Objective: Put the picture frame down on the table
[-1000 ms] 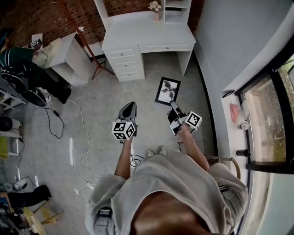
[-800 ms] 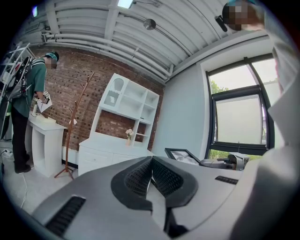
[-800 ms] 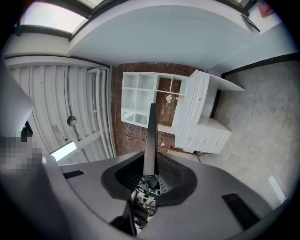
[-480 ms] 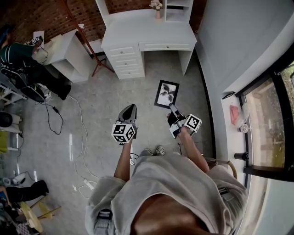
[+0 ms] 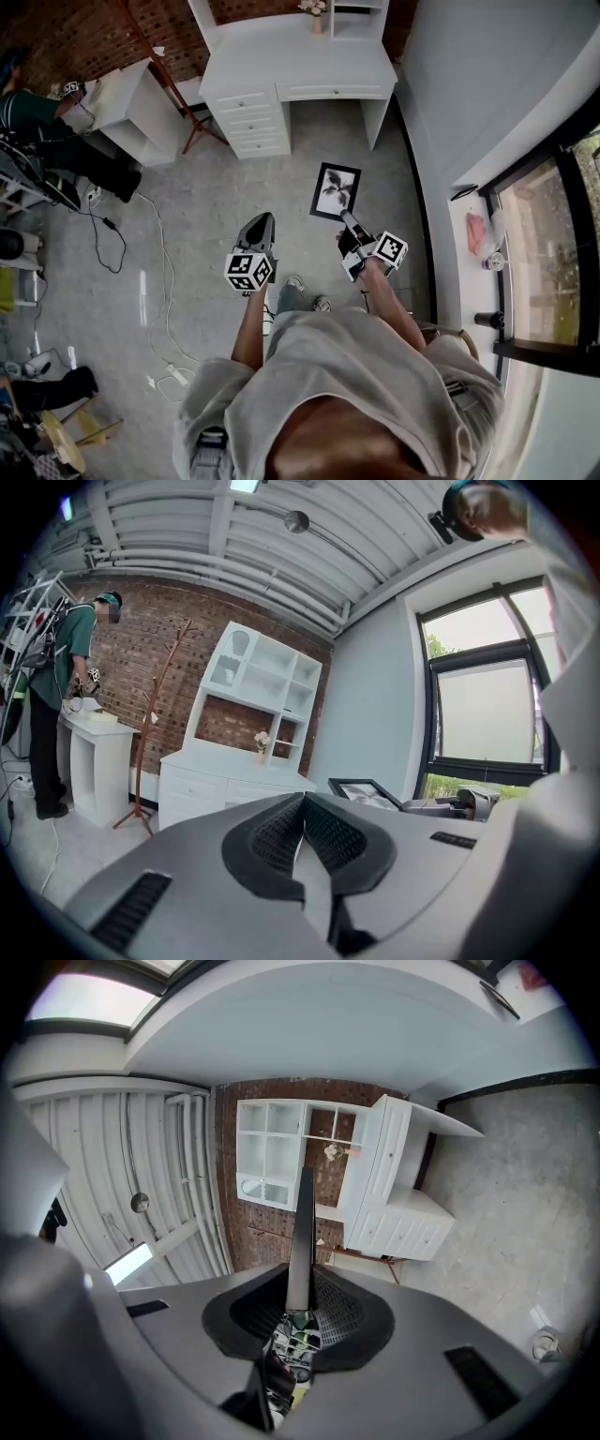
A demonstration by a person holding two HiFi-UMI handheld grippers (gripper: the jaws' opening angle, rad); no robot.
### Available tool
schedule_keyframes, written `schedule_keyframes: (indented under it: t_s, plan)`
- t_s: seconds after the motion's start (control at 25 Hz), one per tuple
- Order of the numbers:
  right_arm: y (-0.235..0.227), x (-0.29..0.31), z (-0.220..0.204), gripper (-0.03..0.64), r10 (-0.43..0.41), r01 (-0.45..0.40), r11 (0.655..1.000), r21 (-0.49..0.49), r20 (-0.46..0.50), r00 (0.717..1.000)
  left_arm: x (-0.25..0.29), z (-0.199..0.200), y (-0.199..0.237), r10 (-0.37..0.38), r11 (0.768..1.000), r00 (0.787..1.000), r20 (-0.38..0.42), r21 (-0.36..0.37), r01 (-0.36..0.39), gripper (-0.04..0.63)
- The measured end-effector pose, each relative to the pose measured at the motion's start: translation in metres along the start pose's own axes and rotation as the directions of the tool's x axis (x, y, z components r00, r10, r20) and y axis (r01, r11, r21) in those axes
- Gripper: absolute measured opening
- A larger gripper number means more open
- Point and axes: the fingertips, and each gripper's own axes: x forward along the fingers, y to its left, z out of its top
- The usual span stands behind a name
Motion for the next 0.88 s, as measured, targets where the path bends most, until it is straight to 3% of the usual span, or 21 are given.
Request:
schedule_keyframes:
  t_s: [0.48, 0.88]
  plan:
    - [-0.015, 0.041, 0.034, 0.086, 0.000, 0.000, 1.000, -0.002, 0.018, 1.000, 0.049, 0.009, 0.021, -0.012, 1.000, 1.000, 0.006, 0.007, 0.012, 0.017]
    - [-0.039, 0.121, 0.083, 0.086, -0.014, 0.014, 1.000, -0.010, 0.030, 0.999, 0.137, 0.019, 0.073, -0.037, 0.999, 0.999, -0.004, -0.014, 0.037, 0.017]
